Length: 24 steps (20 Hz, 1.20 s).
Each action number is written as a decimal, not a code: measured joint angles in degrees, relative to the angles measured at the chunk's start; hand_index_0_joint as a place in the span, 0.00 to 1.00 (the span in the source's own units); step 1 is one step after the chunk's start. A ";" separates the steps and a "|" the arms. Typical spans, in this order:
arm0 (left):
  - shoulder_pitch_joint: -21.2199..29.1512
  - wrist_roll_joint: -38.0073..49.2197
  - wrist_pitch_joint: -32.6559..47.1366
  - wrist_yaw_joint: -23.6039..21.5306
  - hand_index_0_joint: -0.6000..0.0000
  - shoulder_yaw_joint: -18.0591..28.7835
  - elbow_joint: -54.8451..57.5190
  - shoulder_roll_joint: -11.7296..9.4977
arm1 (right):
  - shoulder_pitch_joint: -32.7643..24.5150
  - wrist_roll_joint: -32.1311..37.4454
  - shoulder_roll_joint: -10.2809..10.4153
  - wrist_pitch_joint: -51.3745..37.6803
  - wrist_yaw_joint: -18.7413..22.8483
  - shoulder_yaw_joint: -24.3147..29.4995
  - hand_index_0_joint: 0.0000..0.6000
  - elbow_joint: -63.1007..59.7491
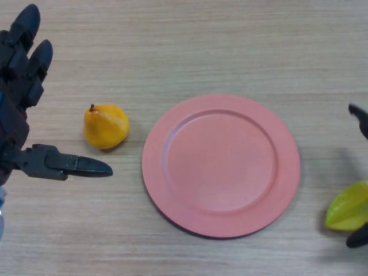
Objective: Pick up the yellow starfruit and place it on the plate
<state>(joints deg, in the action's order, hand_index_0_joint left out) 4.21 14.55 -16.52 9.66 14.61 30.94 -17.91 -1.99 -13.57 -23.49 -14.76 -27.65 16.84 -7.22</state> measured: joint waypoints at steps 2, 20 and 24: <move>-0.08 -0.06 0.00 0.00 1.00 0.03 0.02 0.00 | -0.43 -0.06 -1.30 -3.24 1.65 -0.01 0.00 -4.56; -1.76 -0.13 -0.20 1.31 1.00 0.30 2.22 0.04 | -3.41 -14.60 -6.52 -21.99 11.61 -2.81 1.00 -19.71; -2.00 -0.12 -0.20 1.33 1.00 0.38 2.35 0.05 | -2.41 -9.63 -4.86 -13.78 7.60 -2.67 1.00 -9.56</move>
<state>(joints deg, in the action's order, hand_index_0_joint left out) 2.20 14.42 -16.71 10.98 14.99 33.29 -17.86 -4.41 -23.20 -28.34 -28.53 -20.06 14.17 -16.79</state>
